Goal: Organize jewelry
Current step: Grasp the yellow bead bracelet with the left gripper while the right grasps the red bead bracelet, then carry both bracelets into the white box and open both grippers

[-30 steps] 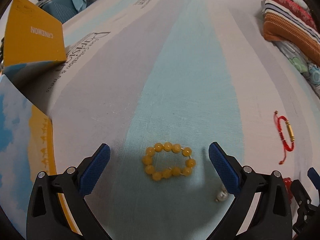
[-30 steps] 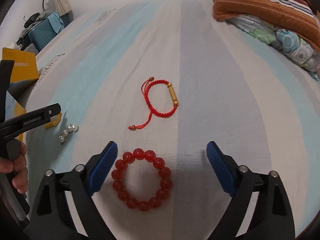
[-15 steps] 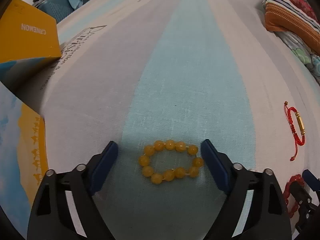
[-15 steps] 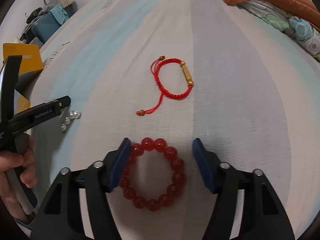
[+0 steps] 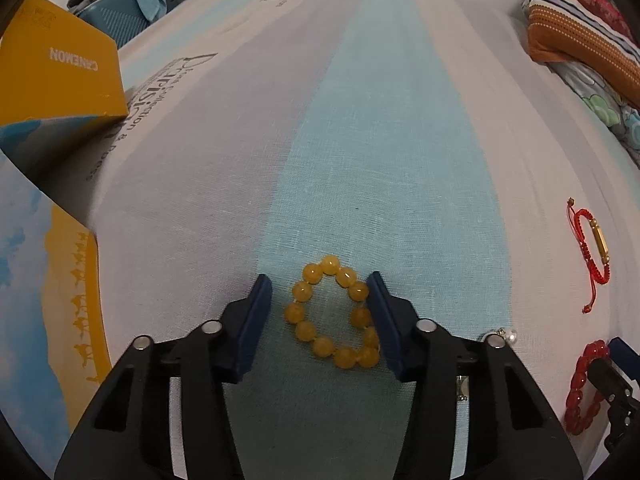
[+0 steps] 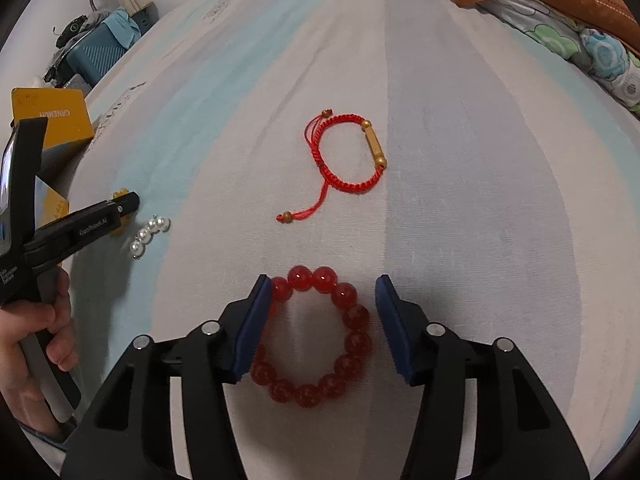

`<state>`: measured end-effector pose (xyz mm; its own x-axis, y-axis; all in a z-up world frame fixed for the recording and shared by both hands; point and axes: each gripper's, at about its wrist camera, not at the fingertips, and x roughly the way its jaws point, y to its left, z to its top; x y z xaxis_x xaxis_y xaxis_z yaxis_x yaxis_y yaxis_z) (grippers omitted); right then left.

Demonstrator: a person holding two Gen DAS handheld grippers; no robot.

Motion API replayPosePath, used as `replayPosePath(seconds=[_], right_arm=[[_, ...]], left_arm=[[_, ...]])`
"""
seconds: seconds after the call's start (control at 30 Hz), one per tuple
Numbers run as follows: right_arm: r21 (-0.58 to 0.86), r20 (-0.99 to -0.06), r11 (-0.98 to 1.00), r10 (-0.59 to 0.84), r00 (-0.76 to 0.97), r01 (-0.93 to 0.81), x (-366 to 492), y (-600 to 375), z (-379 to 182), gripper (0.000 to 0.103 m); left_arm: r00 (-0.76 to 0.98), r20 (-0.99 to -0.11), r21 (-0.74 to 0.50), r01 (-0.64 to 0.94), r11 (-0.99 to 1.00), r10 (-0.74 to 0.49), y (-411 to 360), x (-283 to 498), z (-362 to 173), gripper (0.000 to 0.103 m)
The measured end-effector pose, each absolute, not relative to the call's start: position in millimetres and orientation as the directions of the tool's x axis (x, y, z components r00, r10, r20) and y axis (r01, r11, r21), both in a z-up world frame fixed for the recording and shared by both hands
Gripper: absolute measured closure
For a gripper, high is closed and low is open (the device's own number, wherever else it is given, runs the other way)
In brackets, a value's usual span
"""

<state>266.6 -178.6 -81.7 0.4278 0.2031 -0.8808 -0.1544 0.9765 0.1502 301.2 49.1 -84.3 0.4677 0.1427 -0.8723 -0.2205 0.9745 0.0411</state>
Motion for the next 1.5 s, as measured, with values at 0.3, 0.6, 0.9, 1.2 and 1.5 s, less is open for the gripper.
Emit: replayPosePath(seconds=[0.3, 0.6, 0.9, 1.2, 1.5], right_arm=[[0.109, -0.893, 0.978, 0.174, 0.415, -0.176, 264, -178, -88, 0.053], [0.078, -0.886, 0.986, 0.137, 0.443, -0.15, 264, -178, -89, 0.09], [0.109, -0.834, 0.983, 0.17, 0.525, -0.146, 255, -181, -64, 0.09], [0.137, -0.79, 0.978, 0.205, 0.577, -0.158, 245, -177, -40, 0.09], [0.132, -0.773, 0.978, 0.204, 0.6, -0.162, 237, -167, -28, 0.09]], left_arm=[[0.474, -0.866, 0.071, -0.199, 0.977, 0.159, 43, 298, -84, 0.084], [0.485, -0.864, 0.042, -0.2, 0.979, 0.136, 46, 294, -78, 0.084], [0.499, -0.858, 0.028, -0.188, 0.982, 0.12, 45, 289, -71, 0.084], [0.528, -0.844, 0.01, -0.157, 0.988, 0.093, 43, 279, -55, 0.097], [0.529, -0.844, -0.001, -0.163, 0.987, 0.087, 50, 273, -53, 0.096]])
